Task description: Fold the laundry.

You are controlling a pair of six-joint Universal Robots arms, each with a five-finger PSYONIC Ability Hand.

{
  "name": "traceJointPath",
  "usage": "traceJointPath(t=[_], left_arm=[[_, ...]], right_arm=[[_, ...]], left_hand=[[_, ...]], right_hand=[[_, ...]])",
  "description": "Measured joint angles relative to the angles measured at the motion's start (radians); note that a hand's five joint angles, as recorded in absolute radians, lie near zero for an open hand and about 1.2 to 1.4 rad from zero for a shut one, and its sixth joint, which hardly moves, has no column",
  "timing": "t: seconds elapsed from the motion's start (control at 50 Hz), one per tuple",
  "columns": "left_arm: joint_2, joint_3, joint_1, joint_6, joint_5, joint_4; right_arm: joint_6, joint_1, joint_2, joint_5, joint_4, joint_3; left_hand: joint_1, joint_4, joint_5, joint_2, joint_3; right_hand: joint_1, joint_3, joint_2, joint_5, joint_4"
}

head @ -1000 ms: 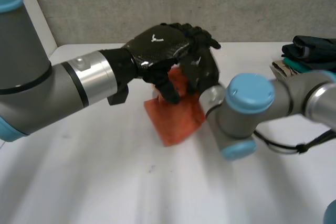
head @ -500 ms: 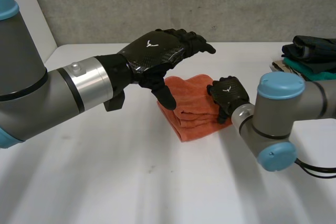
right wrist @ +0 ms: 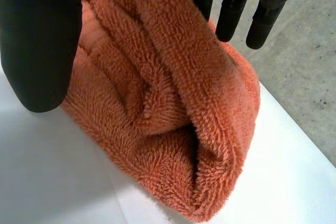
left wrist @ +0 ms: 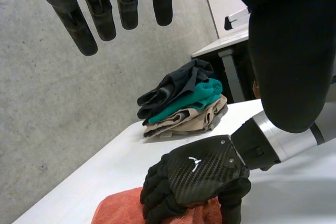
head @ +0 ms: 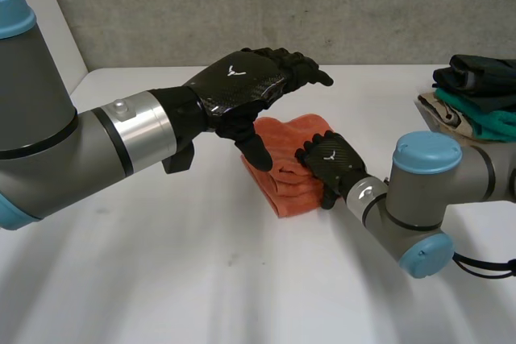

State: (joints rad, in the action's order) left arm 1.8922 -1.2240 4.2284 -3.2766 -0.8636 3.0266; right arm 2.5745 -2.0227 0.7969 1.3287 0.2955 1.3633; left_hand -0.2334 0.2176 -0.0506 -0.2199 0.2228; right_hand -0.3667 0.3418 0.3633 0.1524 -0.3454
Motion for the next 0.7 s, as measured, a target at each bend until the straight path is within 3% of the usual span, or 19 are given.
traceJointPath(t=[0.34, 0.4, 0.5, 0.7], left_arm=[[0.003, 0.000, 0.002, 0.000, 0.000, 0.000], [0.004, -0.001, 0.002, 0.000, 0.000, 0.000], [0.004, -0.007, 0.004, 0.000, 0.000, 0.000], [0.000, -0.007, 0.006, 0.000, 0.000, 0.000]], right_arm=[[0.001, -0.014, -0.055, 0.004, 0.065, -0.082], [0.002, -0.016, -0.075, 0.003, 0.065, -0.118], [0.008, -0.016, -0.104, 0.003, 0.064, -0.174], [0.069, -0.011, -0.069, 0.023, 0.101, -0.333]], left_hand=[[0.000, 0.000, 0.000, 0.000, 0.000], [0.000, 0.000, 0.000, 0.000, 0.000], [0.000, 0.000, 0.000, 0.000, 0.000], [0.000, 0.000, 0.000, 0.000, 0.000]], right_hand=[[-0.031, 0.072, 0.030, 0.081, -0.072], [-0.135, 0.153, 0.127, 0.147, -0.154], [-0.606, 0.729, 0.716, 0.677, -0.726], [-0.613, 0.797, 0.770, 0.717, -0.843]])
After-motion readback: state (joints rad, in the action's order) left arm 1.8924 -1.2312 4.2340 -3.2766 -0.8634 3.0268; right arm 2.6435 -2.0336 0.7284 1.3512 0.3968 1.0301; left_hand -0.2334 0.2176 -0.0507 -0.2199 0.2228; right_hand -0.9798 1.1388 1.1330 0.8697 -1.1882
